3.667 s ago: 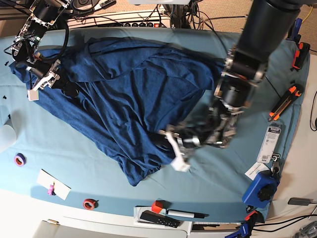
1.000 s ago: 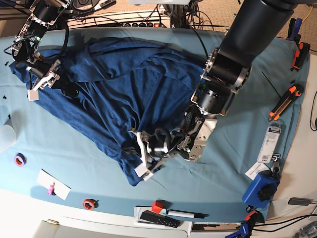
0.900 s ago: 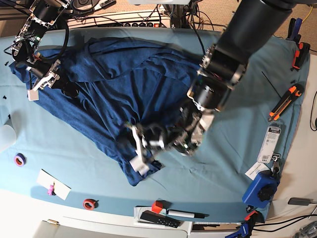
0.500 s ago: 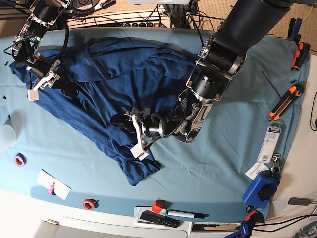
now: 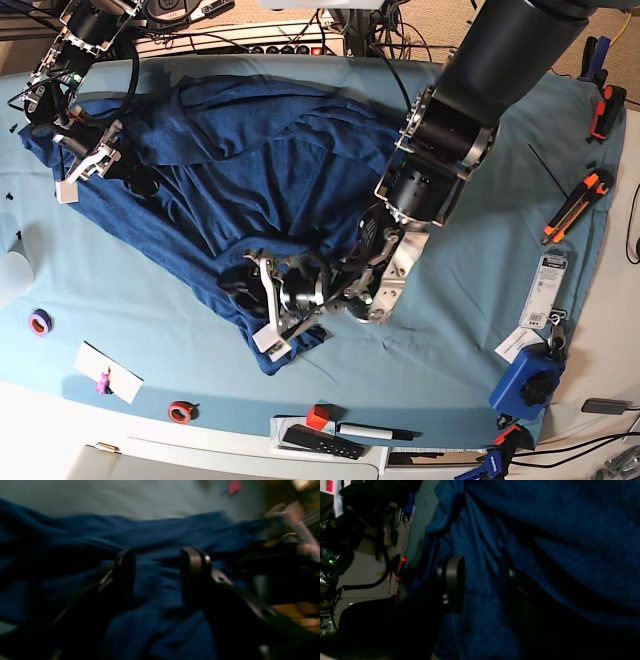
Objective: Layout the t-shirt on the table in an organized manner, then fold the t-shirt properly
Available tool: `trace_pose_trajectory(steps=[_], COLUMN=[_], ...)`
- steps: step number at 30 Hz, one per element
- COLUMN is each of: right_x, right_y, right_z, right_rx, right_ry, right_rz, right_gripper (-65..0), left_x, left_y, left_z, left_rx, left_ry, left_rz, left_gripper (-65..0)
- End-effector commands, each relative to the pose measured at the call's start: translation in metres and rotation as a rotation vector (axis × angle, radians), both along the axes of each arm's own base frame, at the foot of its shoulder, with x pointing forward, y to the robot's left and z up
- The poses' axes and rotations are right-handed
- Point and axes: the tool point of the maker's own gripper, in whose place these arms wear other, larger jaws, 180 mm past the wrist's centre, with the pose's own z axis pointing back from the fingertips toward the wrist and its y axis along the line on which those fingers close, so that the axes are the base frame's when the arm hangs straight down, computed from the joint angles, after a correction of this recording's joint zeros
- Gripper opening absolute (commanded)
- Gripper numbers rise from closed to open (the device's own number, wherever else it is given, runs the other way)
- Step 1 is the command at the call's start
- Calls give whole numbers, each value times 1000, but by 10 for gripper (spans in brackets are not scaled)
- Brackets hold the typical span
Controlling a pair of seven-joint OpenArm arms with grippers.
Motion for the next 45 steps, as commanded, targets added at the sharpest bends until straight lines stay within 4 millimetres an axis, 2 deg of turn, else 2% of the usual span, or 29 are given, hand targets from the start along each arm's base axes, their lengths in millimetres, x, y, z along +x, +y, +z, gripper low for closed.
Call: trace_pose_trajectory(steps=[1, 7, 13, 25, 27, 32, 39, 45], right_x=[9, 9, 9, 9, 9, 9, 9, 9], right_y=[-8, -8, -8, -8, -8, -8, -8, -8], right_z=[16, 17, 16, 16, 16, 16, 16, 16], right_rx=[-11, -11, -11, -11, -11, -11, -11, -11], right_ry=[-56, -57, -56, -56, -56, -56, -56, -56], right_rz=[-13, -13, -12, -12, -12, -12, -12, -12], right_gripper=[-424, -424, -425, -424, -424, -424, -424, -425], left_x=[11, 23, 29, 6, 6, 5, -5, -5], left_y=[-15, -6, 1, 4, 4, 1, -7, -7], left_z=[34, 23, 11, -25, -26, -21, -12, -11], left_rx=[-55, 49, 110, 150, 151, 114, 52, 47], left_ry=[-76, -157, -159, -101, -100, -86, -81, -84], left_rz=[-14, 22, 62, 56, 55, 59, 0, -2], left_gripper=[-382, -382, -382, -382, -385, -448, -451, -451])
